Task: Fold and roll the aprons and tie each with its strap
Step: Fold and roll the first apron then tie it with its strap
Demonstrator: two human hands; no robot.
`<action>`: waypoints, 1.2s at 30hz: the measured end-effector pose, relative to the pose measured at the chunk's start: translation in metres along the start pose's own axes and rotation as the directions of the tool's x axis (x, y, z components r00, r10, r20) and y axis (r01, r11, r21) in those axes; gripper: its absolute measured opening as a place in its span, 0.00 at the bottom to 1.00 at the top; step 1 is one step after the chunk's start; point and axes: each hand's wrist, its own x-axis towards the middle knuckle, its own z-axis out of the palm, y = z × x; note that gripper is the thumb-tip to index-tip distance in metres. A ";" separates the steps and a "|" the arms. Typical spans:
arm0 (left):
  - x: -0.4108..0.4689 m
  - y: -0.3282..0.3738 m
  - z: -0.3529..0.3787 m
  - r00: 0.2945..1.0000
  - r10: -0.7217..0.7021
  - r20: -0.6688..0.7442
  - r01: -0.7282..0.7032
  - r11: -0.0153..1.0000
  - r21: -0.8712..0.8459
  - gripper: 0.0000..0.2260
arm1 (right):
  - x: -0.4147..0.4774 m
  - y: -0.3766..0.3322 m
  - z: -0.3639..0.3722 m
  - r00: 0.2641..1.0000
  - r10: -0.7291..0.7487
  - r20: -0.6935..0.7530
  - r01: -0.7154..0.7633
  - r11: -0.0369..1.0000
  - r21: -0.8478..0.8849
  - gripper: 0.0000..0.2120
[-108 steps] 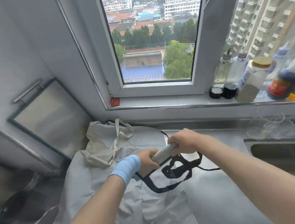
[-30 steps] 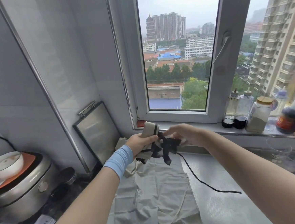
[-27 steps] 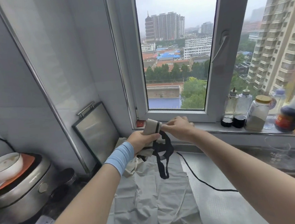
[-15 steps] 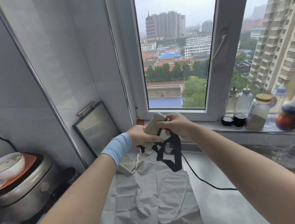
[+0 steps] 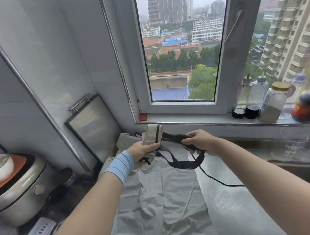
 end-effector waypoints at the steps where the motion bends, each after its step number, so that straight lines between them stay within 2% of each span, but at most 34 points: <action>1: 0.006 -0.013 0.005 1.000 -0.024 0.004 0.024 0.999 -0.047 0.21 | 0.007 0.014 -0.001 1.000 0.030 -0.010 -0.030 1.000 -0.003 0.04; 4: 0.021 -0.049 0.024 0.993 -0.111 -0.036 0.109 0.992 -0.065 0.19 | 0.024 0.057 0.002 0.993 0.108 -0.042 -0.110 0.993 -0.031 0.04; 9: 0.053 -0.117 0.051 0.972 -0.199 -0.126 0.207 0.977 0.049 0.21 | 0.048 0.122 0.023 0.969 0.231 -0.085 -0.240 0.965 -0.108 0.04; 14: 0.080 -0.171 0.059 0.949 -0.227 -0.219 0.279 0.927 0.251 0.25 | 0.062 0.170 0.035 0.943 0.320 -0.094 -0.331 0.933 -0.141 0.06; 17: 0.097 -0.193 0.063 0.912 -0.276 -0.305 0.361 0.891 0.274 0.24 | 0.069 0.192 0.034 0.920 0.363 -0.145 -0.386 0.902 -0.192 0.13; 19: 0.102 -0.200 0.066 0.885 -0.280 -0.372 0.420 0.825 0.379 0.24 | 0.070 0.200 0.035 0.903 0.396 -0.167 -0.418 0.898 -0.134 0.17; 20: 0.105 -0.202 0.069 0.876 -0.258 -0.408 0.446 0.758 0.476 0.23 | 0.072 0.203 0.036 0.893 0.418 -0.168 -0.434 0.898 -0.071 0.19; 22: 0.110 -0.205 0.075 0.876 -0.164 -0.455 0.447 0.631 0.634 0.21 | 0.075 0.207 0.036 0.864 0.481 -0.149 -0.474 0.877 0.077 0.18; 24: 0.112 -0.204 0.079 0.879 -0.079 -0.471 0.431 0.555 0.712 0.21 | 0.076 0.212 0.036 0.853 0.503 -0.137 -0.488 0.863 0.131 0.17; 26: 0.113 -0.203 0.081 0.889 0.014 -0.457 0.383 0.523 0.761 0.22 | 0.075 0.217 0.038 0.872 0.454 -0.183 -0.460 0.888 0.007 0.18; 28: 0.114 -0.201 0.082 0.910 0.103 -0.402 0.279 0.565 0.777 0.22 | 0.072 0.222 0.043 0.887 0.362 -0.288 -0.428 0.878 -0.214 0.17; 30: 0.114 -0.200 0.084 0.939 0.164 -0.303 0.158 0.577 0.801 0.19 | 0.068 0.224 0.052 0.915 0.124 -0.383 -0.290 0.862 -0.415 0.20; 31: 0.113 -0.201 0.084 0.951 0.177 -0.253 0.114 0.562 0.819 0.17 | 0.066 0.222 0.058 0.937 -0.032 -0.349 -0.147 0.869 -0.473 0.19; 33: 0.112 -0.204 0.083 0.965 0.183 -0.190 0.064 0.536 0.842 0.14 | 0.065 0.220 0.069 0.963 -0.238 -0.124 0.126 0.811 -0.571 0.15; 35: 0.111 -0.205 0.081 0.966 0.190 -0.178 0.056 0.517 0.854 0.10 | 0.062 0.221 0.076 0.964 -0.228 0.136 0.255 0.654 -0.712 0.14; 36: 0.112 -0.205 0.077 0.963 0.198 -0.184 0.058 0.513 0.856 0.08 | 0.061 0.222 0.077 0.956 -0.196 0.218 0.292 0.560 -0.775 0.14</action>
